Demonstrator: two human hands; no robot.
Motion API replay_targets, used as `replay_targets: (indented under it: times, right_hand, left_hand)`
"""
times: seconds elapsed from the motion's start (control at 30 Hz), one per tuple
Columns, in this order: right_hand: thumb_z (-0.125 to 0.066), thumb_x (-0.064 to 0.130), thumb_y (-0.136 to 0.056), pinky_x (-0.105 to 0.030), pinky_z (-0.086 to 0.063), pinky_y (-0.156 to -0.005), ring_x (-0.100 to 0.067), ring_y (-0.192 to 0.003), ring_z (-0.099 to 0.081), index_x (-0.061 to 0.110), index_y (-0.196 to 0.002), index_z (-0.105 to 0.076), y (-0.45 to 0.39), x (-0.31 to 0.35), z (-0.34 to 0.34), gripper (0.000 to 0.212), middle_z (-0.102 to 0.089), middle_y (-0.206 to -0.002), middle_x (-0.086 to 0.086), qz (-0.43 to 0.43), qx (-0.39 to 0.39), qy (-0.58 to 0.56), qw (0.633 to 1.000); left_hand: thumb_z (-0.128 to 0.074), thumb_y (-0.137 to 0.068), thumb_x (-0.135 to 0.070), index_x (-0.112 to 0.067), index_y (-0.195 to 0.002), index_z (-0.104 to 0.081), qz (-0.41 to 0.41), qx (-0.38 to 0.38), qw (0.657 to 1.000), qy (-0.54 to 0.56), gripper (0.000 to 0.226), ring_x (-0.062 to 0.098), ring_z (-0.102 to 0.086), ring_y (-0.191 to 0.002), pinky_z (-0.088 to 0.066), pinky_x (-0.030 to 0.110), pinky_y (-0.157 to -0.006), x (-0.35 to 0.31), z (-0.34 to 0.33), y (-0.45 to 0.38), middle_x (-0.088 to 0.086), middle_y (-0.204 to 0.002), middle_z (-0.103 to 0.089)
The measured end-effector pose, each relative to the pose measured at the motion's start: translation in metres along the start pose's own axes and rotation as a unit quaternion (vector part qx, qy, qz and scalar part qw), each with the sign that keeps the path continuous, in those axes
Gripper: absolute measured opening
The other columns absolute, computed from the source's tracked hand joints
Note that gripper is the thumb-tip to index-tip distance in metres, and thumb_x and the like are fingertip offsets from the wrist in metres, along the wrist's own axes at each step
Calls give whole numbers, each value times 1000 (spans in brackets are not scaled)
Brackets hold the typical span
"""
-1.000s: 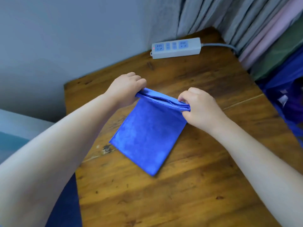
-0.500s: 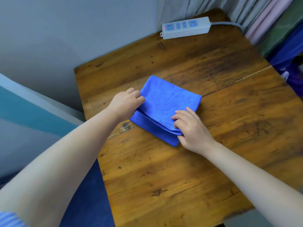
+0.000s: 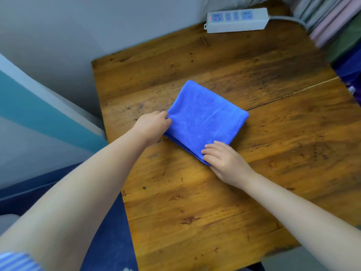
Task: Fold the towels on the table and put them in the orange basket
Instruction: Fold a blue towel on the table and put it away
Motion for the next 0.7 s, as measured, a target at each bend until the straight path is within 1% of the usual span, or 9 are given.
replay_targets:
  times: [0.13,0.23,0.3,0.37,0.5,0.57,0.6,0.67,0.7]
  right_hand:
    - [-79,-7,-56,-51,-53,-74,-32,-82,-70,-2,-74,-71,4,0,-4,20,-73,-84,-16,5,19,-9,1000]
    - [-78,-10,-48,-54,-51,-79,-36,-94,-67,-3,-89,-71,12,0,-5,42,-71,-98,-18,2,82,-8,997]
    - [-73,-16,-43,-54,-50,-80,-39,-97,-65,-5,-95,-69,18,-4,1,53,-69,-103,-20,3,108,-16,994]
    - [-71,-19,-42,-53,-52,-77,-39,-93,-67,-7,-92,-70,21,-14,13,51,-70,-99,-22,-17,96,-24,995]
    - [-58,-16,-56,-58,-49,-76,-44,-86,-66,-12,-82,-69,9,-55,44,29,-69,-90,-26,-97,-11,8,995]
    - [-53,-14,-62,-59,-48,-82,-48,-93,-63,-15,-87,-67,-4,-76,51,28,-67,-95,-29,-158,-37,30,986]
    - [-51,-12,-66,-59,-45,-87,-49,-101,-60,-15,-93,-65,-11,-80,48,31,-65,-101,-30,-194,-35,38,980]
    - [-47,-4,-76,-58,-34,-101,-47,-120,-47,-12,-112,-57,-26,-89,38,38,-56,-122,-29,-247,4,44,968]
    - [-44,1,-83,-56,-25,-108,-44,-130,-36,-8,-123,-50,-33,-92,31,42,-46,-134,-26,-258,35,50,964]
  left_hand:
    - [-44,-88,-8,-8,-107,-53,-13,16,1000,-4,21,28,-50,-105,-34,31,-64,-1,-10,4,9,-112,-49]
    - [-46,-88,-14,-11,-110,-54,-18,34,999,-3,24,28,-50,-108,-32,29,-67,-4,-15,7,8,-114,-50]
    - [-47,-87,-17,-11,-107,-54,9,30,999,13,22,29,-52,-106,-32,29,-66,-4,-13,7,8,-111,-52]
    - [-48,-85,-19,-9,-101,-53,54,-4,997,63,19,30,-54,-100,-34,29,-63,-2,-4,8,10,-105,-55]
    - [-46,-84,-8,-1,-102,-53,97,-145,968,181,20,31,-49,-104,-41,38,-65,-6,26,-1,16,-107,-54]
    - [-43,-83,0,4,-106,-55,78,-196,948,240,27,33,-48,-109,-45,43,-73,-17,40,-19,20,-114,-54]
    - [-42,-82,4,7,-110,-56,63,-215,938,264,31,34,-48,-113,-46,44,-82,-23,44,-26,23,-119,-54]
    - [-40,-83,4,7,-124,-50,57,-218,932,284,42,36,-38,-131,-32,42,-107,-35,48,-50,24,-137,-44]
    - [-38,-88,-1,3,-133,-41,72,-204,935,282,45,32,-27,-138,-21,39,-113,-40,46,-60,19,-145,-35]
Point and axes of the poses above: each hand's wrist, its own y-axis away from the middle knuckle, its own z-axis out of the back of the hand, x = y × z, the point moved 5 cm from there along -y, towards the middle knuckle
